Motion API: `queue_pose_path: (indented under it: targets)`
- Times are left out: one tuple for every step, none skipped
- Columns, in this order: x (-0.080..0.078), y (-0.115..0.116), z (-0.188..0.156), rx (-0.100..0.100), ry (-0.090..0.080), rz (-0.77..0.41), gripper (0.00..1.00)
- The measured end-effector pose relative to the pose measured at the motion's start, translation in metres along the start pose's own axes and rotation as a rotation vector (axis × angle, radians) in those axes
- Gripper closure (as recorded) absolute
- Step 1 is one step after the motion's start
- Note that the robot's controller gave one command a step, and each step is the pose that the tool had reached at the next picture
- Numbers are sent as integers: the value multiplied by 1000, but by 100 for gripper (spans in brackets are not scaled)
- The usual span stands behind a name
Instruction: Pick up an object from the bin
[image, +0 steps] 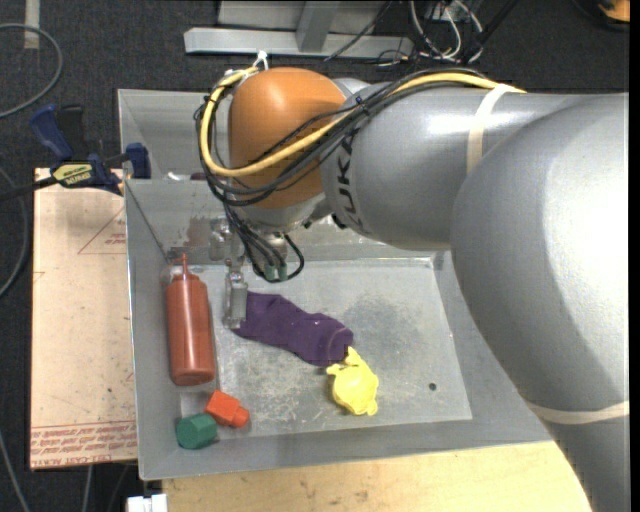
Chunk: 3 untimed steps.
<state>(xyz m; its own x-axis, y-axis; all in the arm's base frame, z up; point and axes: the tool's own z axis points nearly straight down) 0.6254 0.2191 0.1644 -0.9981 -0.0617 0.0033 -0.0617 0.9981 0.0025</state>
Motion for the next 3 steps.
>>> queue_pose_path:
  targets:
    - [24,-36,-2,-1,-3,-189,0]
    - [26,-60,3,1,-2,-317,0]
    - [17,-66,32,-2,-9,-203,0]
